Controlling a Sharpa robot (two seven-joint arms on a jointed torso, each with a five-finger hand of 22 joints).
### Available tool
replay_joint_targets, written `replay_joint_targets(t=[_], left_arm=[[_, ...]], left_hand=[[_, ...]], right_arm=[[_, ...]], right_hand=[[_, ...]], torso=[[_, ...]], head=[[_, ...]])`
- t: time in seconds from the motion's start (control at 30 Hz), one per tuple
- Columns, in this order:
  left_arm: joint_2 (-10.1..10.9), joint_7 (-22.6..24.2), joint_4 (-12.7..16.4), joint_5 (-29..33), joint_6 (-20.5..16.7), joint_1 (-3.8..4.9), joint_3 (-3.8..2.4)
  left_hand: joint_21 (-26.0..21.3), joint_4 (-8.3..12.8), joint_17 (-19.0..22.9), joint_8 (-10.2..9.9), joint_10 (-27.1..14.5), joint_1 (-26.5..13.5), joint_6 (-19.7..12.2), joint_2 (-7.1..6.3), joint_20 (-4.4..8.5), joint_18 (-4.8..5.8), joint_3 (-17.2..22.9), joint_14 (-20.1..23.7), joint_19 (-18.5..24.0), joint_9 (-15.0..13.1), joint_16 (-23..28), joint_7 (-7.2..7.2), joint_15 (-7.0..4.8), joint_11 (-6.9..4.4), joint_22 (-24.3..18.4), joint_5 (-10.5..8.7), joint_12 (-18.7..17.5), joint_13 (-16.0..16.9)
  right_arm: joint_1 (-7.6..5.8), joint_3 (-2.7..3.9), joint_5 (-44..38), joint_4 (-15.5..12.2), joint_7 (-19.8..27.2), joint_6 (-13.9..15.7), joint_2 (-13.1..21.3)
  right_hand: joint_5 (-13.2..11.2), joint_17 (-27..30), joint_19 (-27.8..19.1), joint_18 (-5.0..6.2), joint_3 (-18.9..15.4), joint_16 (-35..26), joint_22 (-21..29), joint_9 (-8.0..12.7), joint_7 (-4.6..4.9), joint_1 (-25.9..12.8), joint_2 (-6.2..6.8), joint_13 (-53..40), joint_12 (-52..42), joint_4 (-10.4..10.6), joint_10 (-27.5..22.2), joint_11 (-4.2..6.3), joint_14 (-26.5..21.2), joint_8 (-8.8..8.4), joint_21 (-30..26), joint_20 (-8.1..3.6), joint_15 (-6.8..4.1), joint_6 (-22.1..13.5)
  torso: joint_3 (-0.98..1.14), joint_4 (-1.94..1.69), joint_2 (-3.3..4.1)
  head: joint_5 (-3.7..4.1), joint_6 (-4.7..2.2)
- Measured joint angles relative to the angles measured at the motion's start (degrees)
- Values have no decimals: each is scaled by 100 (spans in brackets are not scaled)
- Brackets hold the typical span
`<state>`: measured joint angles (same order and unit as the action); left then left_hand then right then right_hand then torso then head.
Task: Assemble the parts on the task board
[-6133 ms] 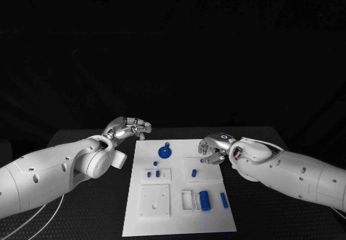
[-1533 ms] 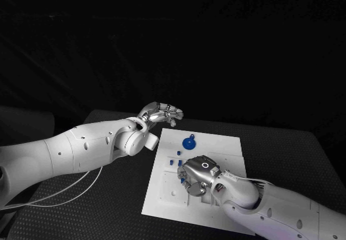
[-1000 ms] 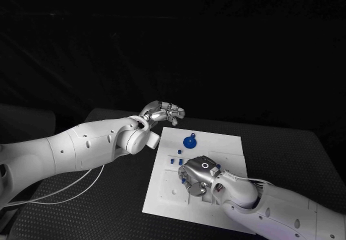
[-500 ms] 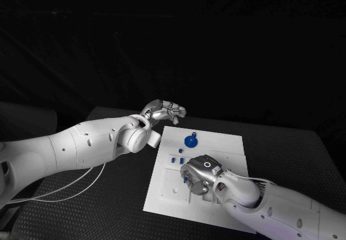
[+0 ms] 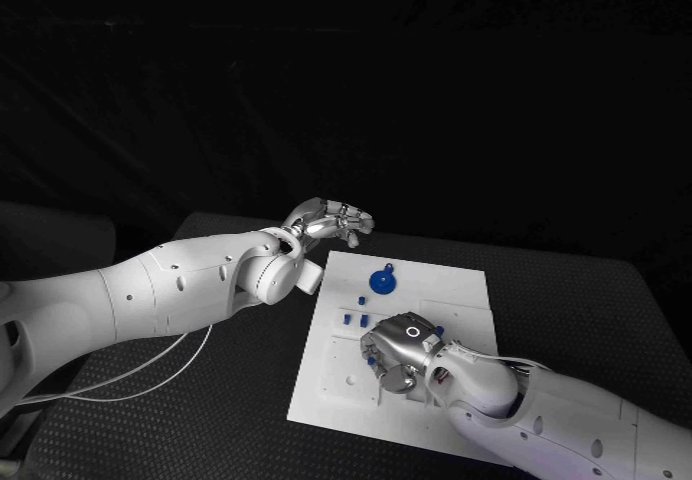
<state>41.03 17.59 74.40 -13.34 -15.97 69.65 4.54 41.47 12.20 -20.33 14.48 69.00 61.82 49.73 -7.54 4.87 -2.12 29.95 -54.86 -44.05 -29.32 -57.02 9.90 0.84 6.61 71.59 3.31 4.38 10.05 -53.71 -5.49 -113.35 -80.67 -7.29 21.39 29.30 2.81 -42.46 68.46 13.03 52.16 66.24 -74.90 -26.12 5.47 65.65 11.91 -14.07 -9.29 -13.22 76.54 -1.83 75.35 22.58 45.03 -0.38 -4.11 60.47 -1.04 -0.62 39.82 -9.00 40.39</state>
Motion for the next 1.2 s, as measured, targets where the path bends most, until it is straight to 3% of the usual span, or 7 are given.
replay_joint_targets(t=[0.23,0.53,0.7,0.83,1.0,1.1,1.2], left_arm=[[-10,0,-2,1,0,0,0],[-13,-1,-2,1,1,0,0],[-1,-3,-1,2,2,0,0],[3,-4,-1,2,3,0,0],[23,-5,-14,2,3,0,-1],[32,-5,-30,2,2,0,0],[48,-4,-47,3,1,0,0]], left_hand=[[0,0,0,20,0,0,-20,0,0,5,0,0,0,0,0,20,0,0,0,0,0,0],[0,0,-5,18,-14,0,-21,0,-1,37,0,0,0,5,0,20,0,13,0,0,0,-4],[0,0,-4,18,-34,0,-20,0,-19,39,0,0,-18,5,0,20,0,14,0,0,0,-4],[0,0,-4,18,-35,0,-36,0,-19,41,0,0,-18,11,0,6,0,14,0,0,0,-4],[0,0,-9,18,-35,0,-35,0,-19,42,0,0,-18,11,0,5,0,14,0,0,0,-8],[0,0,-10,17,-35,0,-35,0,-19,43,0,0,-18,11,0,6,0,13,0,0,0,-10],[0,0,-10,17,-35,0,-35,0,-19,46,0,0,-18,10,0,6,0,13,0,0,0,-10]], right_arm=[[-37,-82,-34,35,-42,-7,-57],[-39,-104,-40,62,-73,0,-74],[-26,-122,59,30,-39,81,-5],[-4,-140,128,-54,-12,194,100],[7,-148,183,-210,-30,326,275],[8,-94,209,-363,-41,399,399],[-7,57,244,-547,-46,479,535]], right_hand=[[9,0,-9,0,0,0,0,1,4,7,-7,-7,-1,0,-8,8,-14,21,0,8,-14,-14],[9,36,-55,0,13,0,0,2,46,1,-1,-13,73,13,-43,-23,-28,-1,22,-17,-27,-32],[53,67,-85,-1,-158,0,-4,114,238,-231,411,-12,400,61,-500,-117,-94,-322,22,-22,153,-527],[53,67,-155,-14,-562,0,-4,193,417,-328,508,215,618,-133,-771,-120,-97,-473,22,6,336,-851],[53,73,-200,-44,-730,0,-4,209,429,-384,547,331,618,-239,-880,-110,-129,-500,22,10,371,-901],[53,81,-229,-49,-869,0,-4,212,434,-433,550,391,581,-329,-972,-135,-151,-507,22,19,416,-944],[53,82,-236,-63,-885,0,-4,206,415,-433,550,404,581,-314,-972,-136,-145,-507,22,26,423,-926]], torso=[[-2,-3,-1],[-2,-3,-1],[-2,0,-1],[-1,3,-1],[1,3,0],[1,5,-1],[4,6,-1]], head=[[-4,2],[-4,1],[-7,-18],[2,-42],[30,-114],[54,-154],[70,-183]])
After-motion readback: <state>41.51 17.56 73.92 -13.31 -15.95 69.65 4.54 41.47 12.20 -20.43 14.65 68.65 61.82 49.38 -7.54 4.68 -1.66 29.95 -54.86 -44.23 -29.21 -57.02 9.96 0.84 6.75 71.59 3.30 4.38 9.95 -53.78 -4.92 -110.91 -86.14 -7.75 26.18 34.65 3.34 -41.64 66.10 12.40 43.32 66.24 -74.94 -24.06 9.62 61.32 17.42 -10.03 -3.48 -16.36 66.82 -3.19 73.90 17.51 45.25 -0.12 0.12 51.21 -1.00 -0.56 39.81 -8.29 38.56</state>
